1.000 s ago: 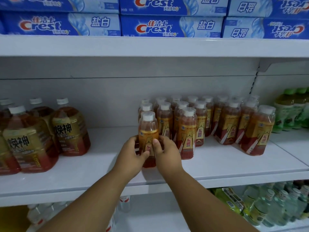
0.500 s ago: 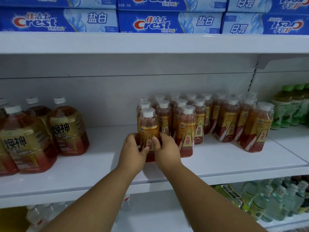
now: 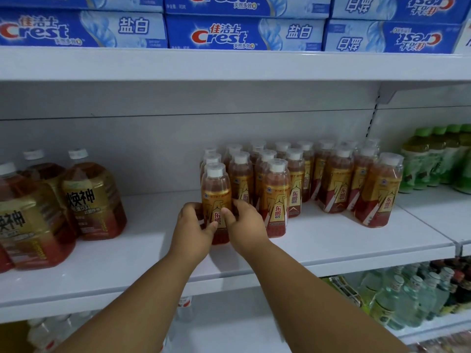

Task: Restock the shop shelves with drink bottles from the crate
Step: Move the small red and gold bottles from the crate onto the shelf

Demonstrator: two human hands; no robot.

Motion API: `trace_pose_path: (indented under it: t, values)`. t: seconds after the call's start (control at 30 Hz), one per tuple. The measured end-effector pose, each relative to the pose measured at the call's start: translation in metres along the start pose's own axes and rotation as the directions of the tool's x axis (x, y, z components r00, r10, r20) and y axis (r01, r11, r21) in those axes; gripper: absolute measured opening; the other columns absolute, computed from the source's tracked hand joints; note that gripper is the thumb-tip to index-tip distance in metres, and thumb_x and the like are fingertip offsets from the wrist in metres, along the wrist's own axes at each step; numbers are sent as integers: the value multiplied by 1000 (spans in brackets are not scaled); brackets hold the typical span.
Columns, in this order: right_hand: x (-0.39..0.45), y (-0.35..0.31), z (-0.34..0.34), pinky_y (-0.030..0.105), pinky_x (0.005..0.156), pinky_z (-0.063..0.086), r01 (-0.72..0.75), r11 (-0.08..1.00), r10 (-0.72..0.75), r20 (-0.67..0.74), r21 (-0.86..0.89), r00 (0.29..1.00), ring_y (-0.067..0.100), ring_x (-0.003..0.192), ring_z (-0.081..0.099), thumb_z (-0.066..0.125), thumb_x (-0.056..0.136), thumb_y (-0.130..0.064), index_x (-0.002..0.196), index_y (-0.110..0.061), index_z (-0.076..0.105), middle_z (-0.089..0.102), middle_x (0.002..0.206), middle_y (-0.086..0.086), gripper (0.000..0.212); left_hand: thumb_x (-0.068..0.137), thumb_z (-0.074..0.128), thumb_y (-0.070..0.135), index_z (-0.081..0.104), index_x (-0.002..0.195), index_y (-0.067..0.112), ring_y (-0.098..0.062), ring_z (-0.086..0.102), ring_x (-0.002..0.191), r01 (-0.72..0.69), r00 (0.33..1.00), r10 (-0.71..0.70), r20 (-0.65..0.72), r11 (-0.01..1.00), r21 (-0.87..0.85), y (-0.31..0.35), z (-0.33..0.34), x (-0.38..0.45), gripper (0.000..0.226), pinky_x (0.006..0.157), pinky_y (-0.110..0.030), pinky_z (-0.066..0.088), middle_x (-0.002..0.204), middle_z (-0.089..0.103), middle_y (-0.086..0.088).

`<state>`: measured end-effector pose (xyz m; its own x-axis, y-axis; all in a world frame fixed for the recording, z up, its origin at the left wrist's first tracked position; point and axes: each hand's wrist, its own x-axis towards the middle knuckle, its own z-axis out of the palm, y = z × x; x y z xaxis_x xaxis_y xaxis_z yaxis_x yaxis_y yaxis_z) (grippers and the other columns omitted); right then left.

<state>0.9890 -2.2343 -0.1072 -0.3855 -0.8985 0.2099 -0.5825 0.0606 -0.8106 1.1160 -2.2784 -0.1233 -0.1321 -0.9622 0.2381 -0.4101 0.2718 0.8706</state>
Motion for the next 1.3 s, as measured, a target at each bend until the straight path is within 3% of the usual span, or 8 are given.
trace_pose_path:
  t: [0.27, 0.4, 0.67, 0.8, 0.9, 1.0, 1.17, 1.3]
  values:
    - [-1, -3, -1, 43, 103, 49, -18, 1000, 18, 8, -15, 1000, 26, 125, 57, 48, 103, -41, 143, -17, 50, 60, 136, 5, 47, 91, 74, 20, 48, 124, 21, -23, 62, 115, 1, 1000, -2, 12, 1000, 9, 1, -1, -1, 41, 99, -44, 56, 128, 56, -2]
    - [-12, -7, -3, 43, 102, 49, -18, 1000, 18, -6, 1, 1000, 26, 123, 57, 49, 103, -41, 143, -15, 50, 59, 135, 6, 47, 89, 77, 21, 50, 127, 18, -16, 59, 113, -5, 1000, 5, -5, 1000, -3, 5, -4, -7, 47, 92, -31, 54, 128, 56, -2]
    - [-84, -9, -31, 19, 68, 43, 94, 989, -79, -128, 117, 989, 5, 87, 60, 54, 100, -33, 110, -23, 63, 66, 102, -7, 17, 97, 64, 16, 57, 95, 38, 14, 63, 88, -142, 974, 112, -195, 979, -147, 34, -12, -98, 24, 65, -4, 48, 94, 68, 20]
    - [-139, 8, -70, 20, 64, 44, 158, 955, -121, -158, 252, 980, 3, 75, 59, 57, 97, -26, 89, -30, 61, 65, 83, -11, 9, 99, 61, 17, 62, 90, 36, -1, 67, 86, -163, 976, 135, -170, 973, -162, 55, 2, -161, 21, 74, -21, 50, 91, 70, 21]
    - [-183, 31, -103, 26, 58, 47, 138, 954, -131, -43, 266, 990, 4, 65, 56, 57, 94, -32, 81, -32, 56, 61, 73, -15, 14, 98, 60, 24, 63, 88, 37, -7, 67, 82, -131, 980, 106, -167, 981, -144, 65, 18, -214, 17, 75, -27, 53, 88, 70, 14]
    - [-230, 60, -127, 18, 50, 36, 142, 951, -175, 98, 276, 980, 3, 55, 47, 62, 92, -24, 70, -27, 49, 52, 59, -11, 26, 96, 56, 31, 62, 87, 42, -8, 65, 81, -98, 985, 79, -157, 988, -116, 66, 36, -277, 15, 72, -21, 54, 87, 69, 13]
    - [-312, 93, -140, 30, 51, 34, 82, 974, -140, 281, 211, 950, 8, 53, 41, 64, 88, -19, 64, -18, 48, 45, 55, -6, 29, 88, 54, 33, 61, 82, 38, -8, 60, 71, 28, 999, -27, -37, 1000, 10, 54, 49, -367, 11, 58, -14, 45, 81, 66, 11]
    - [-357, 108, -149, 31, 51, 39, 56, 976, -129, 349, 210, 928, 9, 52, 42, 63, 87, -17, 65, -17, 49, 49, 56, -4, 26, 93, 57, 15, 60, 78, 35, -10, 57, 64, 32, 999, -32, -1, 999, -12, 43, 50, -410, 25, 54, -21, 47, 79, 64, 3]
